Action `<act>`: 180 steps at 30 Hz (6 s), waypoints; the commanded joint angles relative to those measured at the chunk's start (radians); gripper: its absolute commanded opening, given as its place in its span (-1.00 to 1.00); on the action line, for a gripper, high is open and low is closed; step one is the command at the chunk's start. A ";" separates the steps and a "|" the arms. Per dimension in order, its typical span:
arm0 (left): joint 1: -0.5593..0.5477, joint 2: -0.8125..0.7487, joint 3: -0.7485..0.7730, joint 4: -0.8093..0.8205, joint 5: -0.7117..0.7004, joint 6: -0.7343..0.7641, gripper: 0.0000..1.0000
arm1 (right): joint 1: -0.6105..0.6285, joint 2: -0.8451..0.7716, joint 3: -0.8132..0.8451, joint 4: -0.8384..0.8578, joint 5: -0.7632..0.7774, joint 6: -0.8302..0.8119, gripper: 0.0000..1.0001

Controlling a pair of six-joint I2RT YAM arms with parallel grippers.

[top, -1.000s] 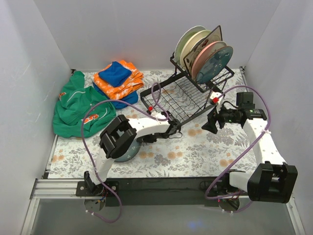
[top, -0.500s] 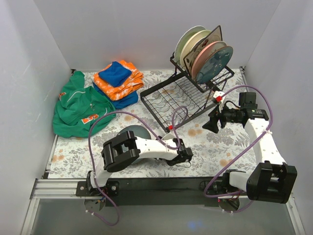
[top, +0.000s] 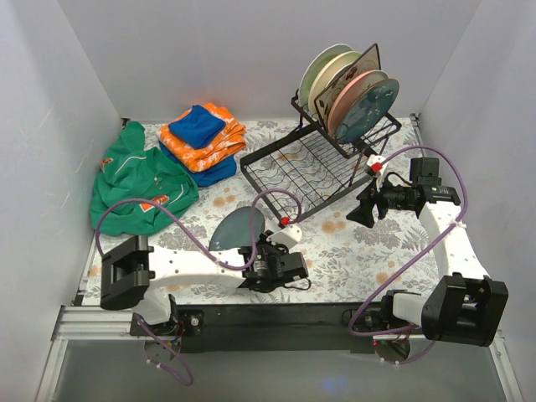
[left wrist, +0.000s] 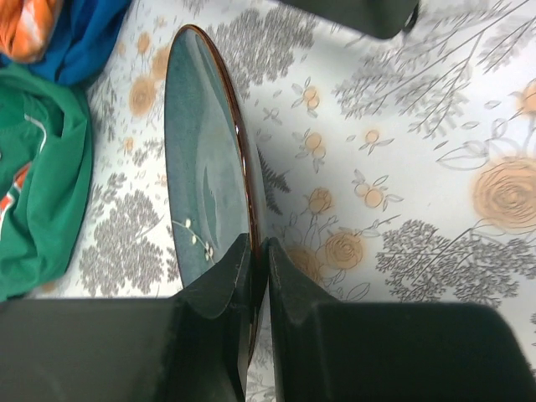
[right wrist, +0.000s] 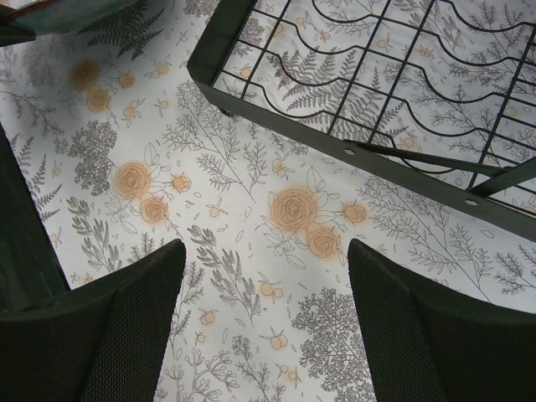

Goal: Load the plates into the dish rack
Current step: Pass the plate from the left arm to the right, then pass the plate from the right arm to the left

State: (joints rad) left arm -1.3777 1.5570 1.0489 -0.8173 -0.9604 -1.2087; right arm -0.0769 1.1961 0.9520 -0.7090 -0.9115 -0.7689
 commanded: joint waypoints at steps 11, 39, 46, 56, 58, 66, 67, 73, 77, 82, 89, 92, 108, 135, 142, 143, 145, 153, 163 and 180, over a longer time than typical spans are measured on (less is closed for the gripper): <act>-0.046 -0.228 -0.196 0.531 -0.254 0.595 -1.00 | 0.241 0.077 0.082 -0.115 -0.053 0.065 0.67; -0.067 -0.330 -0.491 1.598 -0.159 1.690 -1.00 | 0.552 0.158 0.352 0.348 0.339 0.807 0.97; -0.061 -0.319 -0.487 1.567 -0.136 1.670 -1.00 | 0.563 0.115 0.373 0.385 0.295 0.885 0.96; -0.052 -0.265 -0.448 1.649 -0.113 1.744 -1.00 | 0.721 0.192 0.360 0.451 0.603 1.088 0.90; -0.050 -0.259 -0.443 1.653 -0.106 1.749 -1.00 | 0.723 0.200 0.357 0.459 0.631 1.108 0.78; -0.044 -0.239 -0.444 1.695 -0.084 1.765 -1.00 | 0.721 0.249 0.347 0.473 0.510 1.204 -0.01; -0.041 -0.232 -0.444 1.702 -0.080 1.776 -1.00 | 0.723 0.250 0.344 0.473 0.499 1.209 -0.08; -0.034 -0.221 -0.448 1.735 -0.067 1.810 -1.00 | 0.723 0.255 0.335 0.473 0.442 1.226 -0.44; -0.032 -0.213 -0.458 1.808 -0.067 1.879 -1.00 | 0.718 0.252 0.312 0.473 0.447 1.218 -0.33; -0.029 -0.213 -0.472 1.839 -0.060 1.902 -1.00 | 0.713 0.252 0.295 0.474 0.425 1.227 0.18; -0.027 -0.196 -0.469 1.842 -0.051 1.893 -1.00 | 0.695 0.249 0.300 0.520 0.361 1.270 -0.22; -0.029 -0.181 -0.463 1.828 -0.046 1.864 -1.00 | 0.674 0.249 0.318 0.546 0.315 1.295 -0.54; -0.029 -0.162 -0.192 1.217 0.003 1.153 0.34 | 0.540 0.166 0.300 0.700 0.143 1.355 -0.97; 0.008 -0.580 -0.038 0.653 0.538 0.278 0.41 | 0.213 -0.142 0.283 0.373 0.080 0.944 -0.97; 0.345 -0.646 -0.049 0.684 0.950 0.161 0.61 | 0.135 -0.248 0.191 0.261 0.053 0.812 -0.97; 0.371 -0.640 -0.046 0.685 0.991 0.152 0.63 | 0.125 -0.259 0.185 0.234 0.022 0.789 -0.97; 0.457 -0.629 -0.036 0.676 1.079 0.114 0.65 | 0.101 -0.273 0.166 0.220 0.003 0.772 -0.97; 0.888 -0.641 -0.294 0.992 1.684 -0.257 0.68 | 0.088 -0.314 0.097 0.154 -0.121 0.648 -0.97; 0.910 -0.589 -0.451 1.224 1.804 -0.379 0.65 | 0.086 -0.293 0.013 0.250 -0.257 0.755 -0.97; 0.704 -0.391 -0.247 0.965 1.526 -0.181 0.39 | 0.088 -0.293 -0.116 0.473 -0.333 0.931 -0.97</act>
State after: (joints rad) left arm -0.6422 1.1534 0.7250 0.2073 0.6617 -1.4574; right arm 0.0116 0.9287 0.8249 -0.3695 -1.1339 0.0986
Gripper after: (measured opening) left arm 0.709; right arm 0.113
